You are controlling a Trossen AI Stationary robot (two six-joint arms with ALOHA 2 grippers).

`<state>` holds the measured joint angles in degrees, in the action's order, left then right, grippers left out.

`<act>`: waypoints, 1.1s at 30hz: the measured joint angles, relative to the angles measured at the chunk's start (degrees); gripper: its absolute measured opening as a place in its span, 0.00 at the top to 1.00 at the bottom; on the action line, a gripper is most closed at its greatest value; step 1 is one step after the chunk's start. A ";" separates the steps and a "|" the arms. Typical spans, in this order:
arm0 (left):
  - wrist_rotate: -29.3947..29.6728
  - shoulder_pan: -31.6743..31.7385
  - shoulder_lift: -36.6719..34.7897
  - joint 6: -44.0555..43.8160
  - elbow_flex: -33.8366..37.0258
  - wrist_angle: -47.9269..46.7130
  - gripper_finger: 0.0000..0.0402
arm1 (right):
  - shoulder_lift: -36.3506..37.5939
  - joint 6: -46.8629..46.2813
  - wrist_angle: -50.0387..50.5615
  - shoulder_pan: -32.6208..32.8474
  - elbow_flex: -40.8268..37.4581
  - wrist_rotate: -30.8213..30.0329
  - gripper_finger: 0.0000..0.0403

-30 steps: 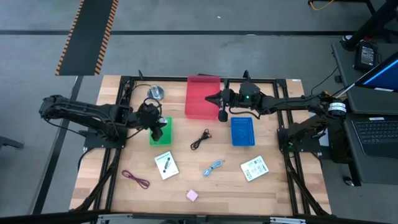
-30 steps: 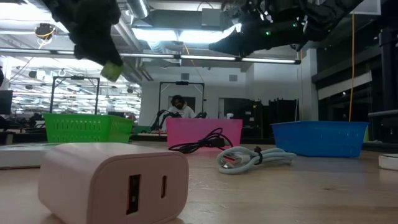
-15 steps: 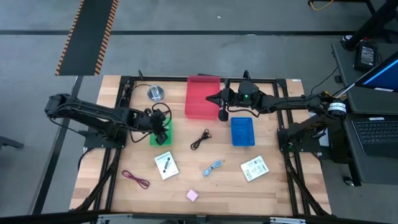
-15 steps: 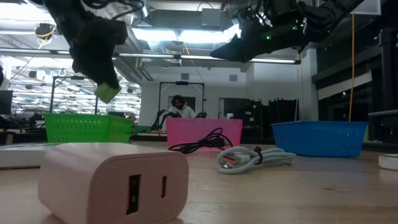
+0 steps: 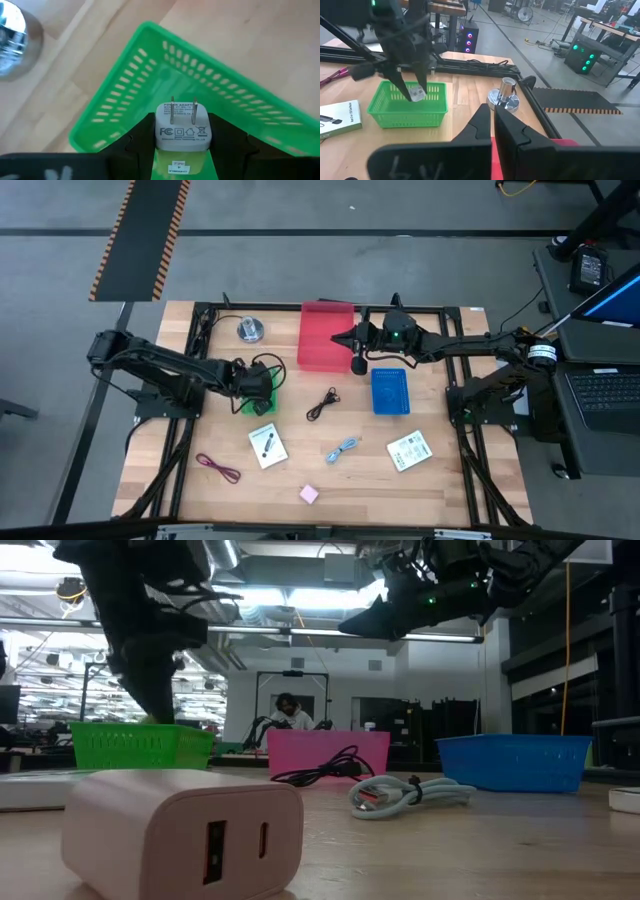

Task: Pick and place items into bin
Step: Put the green charger adapter into the green basket, then put the black charger cable into the blue basket

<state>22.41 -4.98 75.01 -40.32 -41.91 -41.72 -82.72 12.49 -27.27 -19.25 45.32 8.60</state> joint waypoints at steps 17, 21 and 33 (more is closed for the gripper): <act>2.17 4.40 6.16 5.29 0.00 0.37 0.52 | -0.02 0.00 0.14 0.00 0.00 -0.07 0.99; 2.17 4.38 6.16 7.03 0.00 0.54 0.49 | -0.02 0.02 0.15 0.00 0.00 -0.11 0.99; 2.84 4.33 5.20 9.64 -0.02 0.85 0.52 | -0.04 0.00 0.17 0.00 0.02 -0.13 0.99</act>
<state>25.25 -0.64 80.21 -30.68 -41.94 -40.86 -82.76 12.49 -27.09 -19.25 45.34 8.47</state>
